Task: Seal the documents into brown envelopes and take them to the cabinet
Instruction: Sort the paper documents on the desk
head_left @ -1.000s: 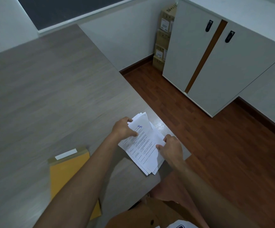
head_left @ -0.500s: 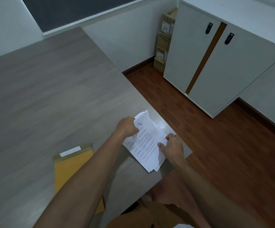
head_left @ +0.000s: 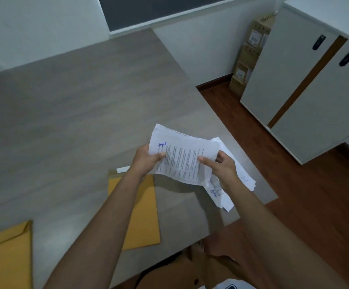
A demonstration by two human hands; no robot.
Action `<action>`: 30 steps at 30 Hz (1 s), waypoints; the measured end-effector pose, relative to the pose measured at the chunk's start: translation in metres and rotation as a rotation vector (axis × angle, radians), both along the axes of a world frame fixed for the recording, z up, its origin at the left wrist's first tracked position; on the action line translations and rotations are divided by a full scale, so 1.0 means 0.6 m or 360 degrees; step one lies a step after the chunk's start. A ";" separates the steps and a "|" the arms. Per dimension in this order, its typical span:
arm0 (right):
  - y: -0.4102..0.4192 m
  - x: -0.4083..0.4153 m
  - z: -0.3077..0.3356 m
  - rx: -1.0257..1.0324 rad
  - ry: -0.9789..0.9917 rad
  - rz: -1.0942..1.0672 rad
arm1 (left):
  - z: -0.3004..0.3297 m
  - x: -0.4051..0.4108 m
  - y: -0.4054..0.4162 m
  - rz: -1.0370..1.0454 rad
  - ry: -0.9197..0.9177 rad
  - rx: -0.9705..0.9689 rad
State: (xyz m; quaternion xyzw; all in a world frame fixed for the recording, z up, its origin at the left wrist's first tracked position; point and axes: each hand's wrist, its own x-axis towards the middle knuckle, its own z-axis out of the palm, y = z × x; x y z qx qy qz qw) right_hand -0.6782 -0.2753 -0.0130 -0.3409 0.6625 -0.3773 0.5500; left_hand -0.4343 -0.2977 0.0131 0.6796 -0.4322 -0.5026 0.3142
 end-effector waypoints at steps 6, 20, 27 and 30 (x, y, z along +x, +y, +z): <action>0.009 0.118 0.008 -0.0068 -0.0107 0.0278 | 0.012 0.125 0.088 0.0219 -0.0020 -0.0080; 0.081 0.254 -0.039 -0.0025 0.0165 0.0712 | -0.053 0.234 0.225 0.0620 0.0151 0.0082; 0.084 0.265 -0.039 0.0000 0.0116 0.0619 | -0.072 0.230 0.219 0.0666 0.0189 0.0069; 0.080 0.267 -0.045 0.0005 0.0123 0.0625 | -0.075 0.236 0.219 0.0673 0.0191 0.0069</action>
